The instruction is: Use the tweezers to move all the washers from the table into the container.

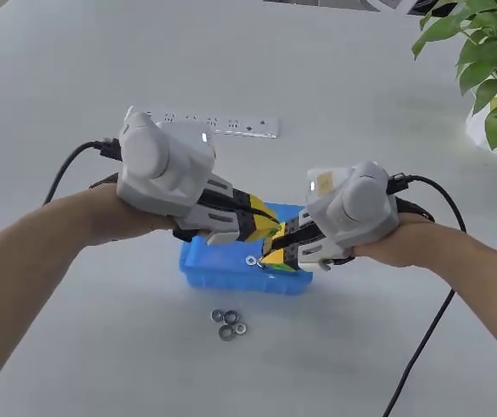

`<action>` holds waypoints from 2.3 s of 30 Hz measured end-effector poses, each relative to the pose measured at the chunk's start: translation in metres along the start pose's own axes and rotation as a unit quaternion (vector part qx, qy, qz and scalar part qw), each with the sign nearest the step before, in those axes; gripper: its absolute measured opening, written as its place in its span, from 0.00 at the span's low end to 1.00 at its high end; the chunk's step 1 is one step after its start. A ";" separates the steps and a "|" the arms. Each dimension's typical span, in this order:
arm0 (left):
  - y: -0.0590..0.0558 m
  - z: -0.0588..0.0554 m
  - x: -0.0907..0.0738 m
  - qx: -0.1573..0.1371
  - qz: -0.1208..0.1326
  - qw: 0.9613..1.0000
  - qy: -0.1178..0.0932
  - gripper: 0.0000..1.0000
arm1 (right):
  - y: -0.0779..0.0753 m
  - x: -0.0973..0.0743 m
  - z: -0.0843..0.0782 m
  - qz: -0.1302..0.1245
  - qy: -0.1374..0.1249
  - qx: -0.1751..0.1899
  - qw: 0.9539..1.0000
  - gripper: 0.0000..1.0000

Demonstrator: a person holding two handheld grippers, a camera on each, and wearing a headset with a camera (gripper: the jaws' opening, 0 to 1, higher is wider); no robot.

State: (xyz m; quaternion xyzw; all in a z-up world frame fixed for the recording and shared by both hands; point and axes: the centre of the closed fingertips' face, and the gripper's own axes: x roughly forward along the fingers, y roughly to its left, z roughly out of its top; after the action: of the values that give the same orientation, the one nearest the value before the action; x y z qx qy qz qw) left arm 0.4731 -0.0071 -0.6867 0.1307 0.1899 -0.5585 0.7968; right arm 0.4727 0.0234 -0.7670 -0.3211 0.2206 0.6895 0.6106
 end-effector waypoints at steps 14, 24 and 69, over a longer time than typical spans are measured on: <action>0.000 -0.001 -0.001 0.000 0.004 1.000 0.011 0.05 | -0.001 -0.017 0.004 -0.022 -0.005 0.012 1.000 0.27; -0.002 0.000 0.002 0.005 0.004 1.000 0.019 0.05 | -0.003 -0.041 0.003 -0.060 -0.014 0.048 0.997 0.40; -0.017 0.045 -0.038 0.012 0.018 0.999 0.036 0.05 | 0.052 -0.103 -0.009 -0.158 -0.034 0.124 0.979 0.71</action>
State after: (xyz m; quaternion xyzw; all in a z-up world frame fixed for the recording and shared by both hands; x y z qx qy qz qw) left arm 0.4530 0.0003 -0.6289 0.1632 0.2093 -0.5416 0.7977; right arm 0.4275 -0.0627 -0.7044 -0.2498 0.2302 0.5625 0.7538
